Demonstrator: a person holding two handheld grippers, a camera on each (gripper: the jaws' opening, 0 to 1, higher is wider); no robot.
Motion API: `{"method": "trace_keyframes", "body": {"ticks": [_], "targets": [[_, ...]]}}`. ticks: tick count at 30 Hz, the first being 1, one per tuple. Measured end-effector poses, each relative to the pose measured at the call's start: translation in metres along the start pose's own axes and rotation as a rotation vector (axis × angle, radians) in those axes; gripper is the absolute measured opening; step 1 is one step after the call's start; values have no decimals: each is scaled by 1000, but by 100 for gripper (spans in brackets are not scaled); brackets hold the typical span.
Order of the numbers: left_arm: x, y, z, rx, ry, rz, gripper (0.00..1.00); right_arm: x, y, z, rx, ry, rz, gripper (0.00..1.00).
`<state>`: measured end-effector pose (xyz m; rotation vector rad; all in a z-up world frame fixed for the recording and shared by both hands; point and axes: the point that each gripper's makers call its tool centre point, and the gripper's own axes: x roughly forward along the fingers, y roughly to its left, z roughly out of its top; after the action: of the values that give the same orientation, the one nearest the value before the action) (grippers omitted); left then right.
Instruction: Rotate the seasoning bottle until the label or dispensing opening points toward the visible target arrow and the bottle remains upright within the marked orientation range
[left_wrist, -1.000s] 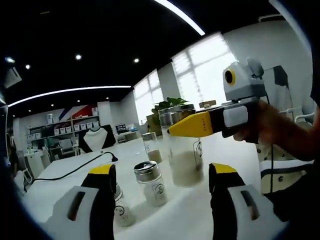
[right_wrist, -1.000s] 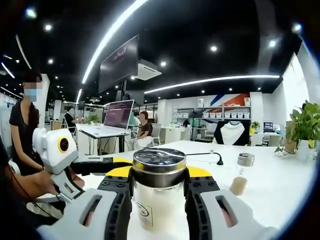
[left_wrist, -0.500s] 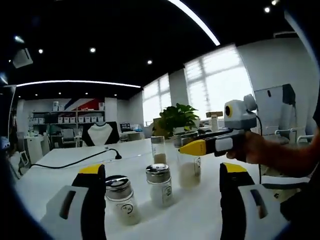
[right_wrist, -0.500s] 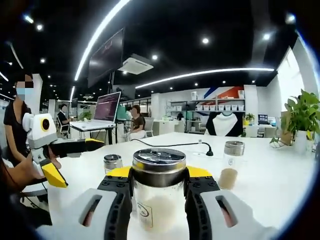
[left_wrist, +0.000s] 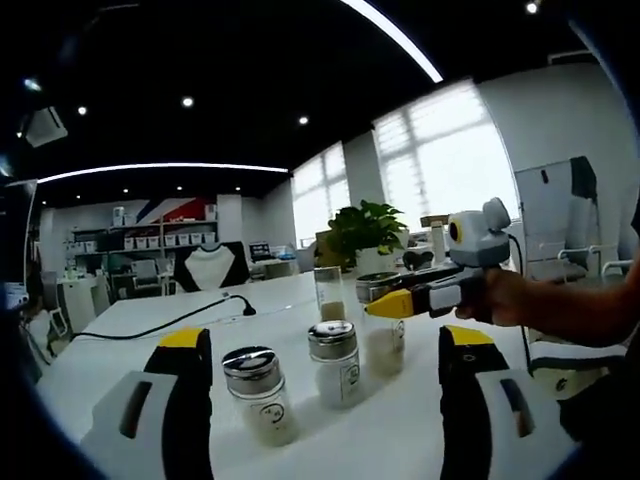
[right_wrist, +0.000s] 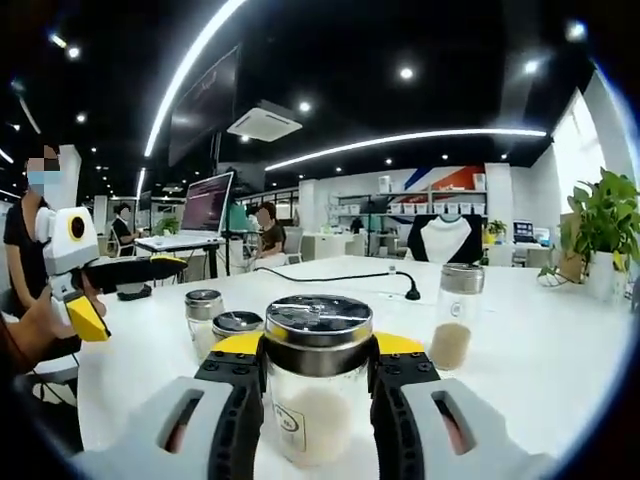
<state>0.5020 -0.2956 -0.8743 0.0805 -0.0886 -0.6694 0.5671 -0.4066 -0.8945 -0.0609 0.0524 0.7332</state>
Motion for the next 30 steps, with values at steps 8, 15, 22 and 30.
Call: {"method": "trace_keyframes", "body": {"ticks": [8, 15, 22, 30], "targets": [[0, 3, -1, -1, 2, 10, 98, -2, -3, 0, -4, -11, 20, 38], [1, 3, -3, -4, 12, 14, 100, -2, -5, 0, 12, -29, 37, 38], [2, 3, -3, -4, 13, 18, 100, -1, -5, -2, 30, -24, 45, 38], [3, 2, -6, -8, 21, 17, 100, -1, -5, -5, -12, 8, 23, 42]]}}
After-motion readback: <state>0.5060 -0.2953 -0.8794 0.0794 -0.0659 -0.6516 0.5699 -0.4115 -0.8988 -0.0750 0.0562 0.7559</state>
